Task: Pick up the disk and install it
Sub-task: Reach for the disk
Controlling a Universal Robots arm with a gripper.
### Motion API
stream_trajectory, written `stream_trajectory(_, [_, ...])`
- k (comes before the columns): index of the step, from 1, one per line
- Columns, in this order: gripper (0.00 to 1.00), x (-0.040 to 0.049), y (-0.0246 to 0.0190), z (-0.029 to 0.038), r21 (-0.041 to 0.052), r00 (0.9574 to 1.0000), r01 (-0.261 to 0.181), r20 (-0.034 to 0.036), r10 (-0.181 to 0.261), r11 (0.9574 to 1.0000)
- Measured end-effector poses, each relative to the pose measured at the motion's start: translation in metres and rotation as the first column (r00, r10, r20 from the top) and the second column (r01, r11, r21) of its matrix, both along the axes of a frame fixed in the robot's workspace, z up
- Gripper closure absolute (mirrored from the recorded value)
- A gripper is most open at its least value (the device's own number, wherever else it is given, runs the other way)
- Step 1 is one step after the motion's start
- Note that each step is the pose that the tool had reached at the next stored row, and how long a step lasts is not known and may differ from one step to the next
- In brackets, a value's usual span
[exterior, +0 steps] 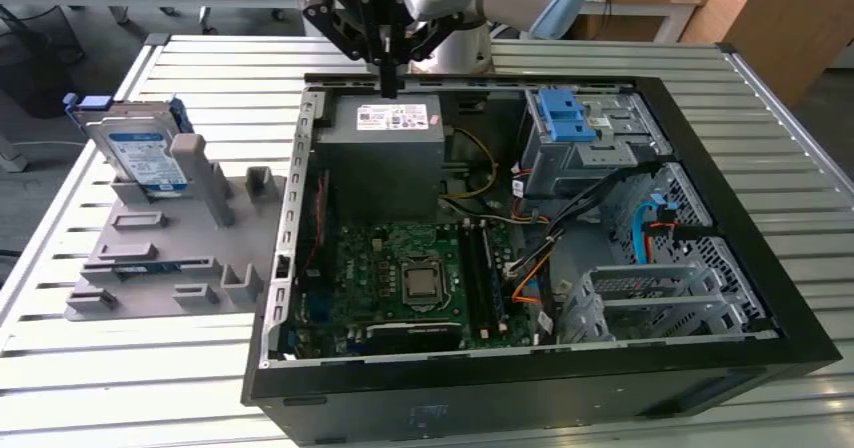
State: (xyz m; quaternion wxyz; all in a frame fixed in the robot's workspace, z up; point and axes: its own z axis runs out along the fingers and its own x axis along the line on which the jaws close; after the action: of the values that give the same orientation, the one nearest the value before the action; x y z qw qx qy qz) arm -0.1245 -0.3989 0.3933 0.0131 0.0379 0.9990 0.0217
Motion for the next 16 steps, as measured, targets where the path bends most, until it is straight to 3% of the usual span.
stream_trajectory(16, [0.89, -0.0050, 0.0000, -0.0002, -0.0001, 1.0000, 0.000, 0.0000, 0.000, 1.0000])
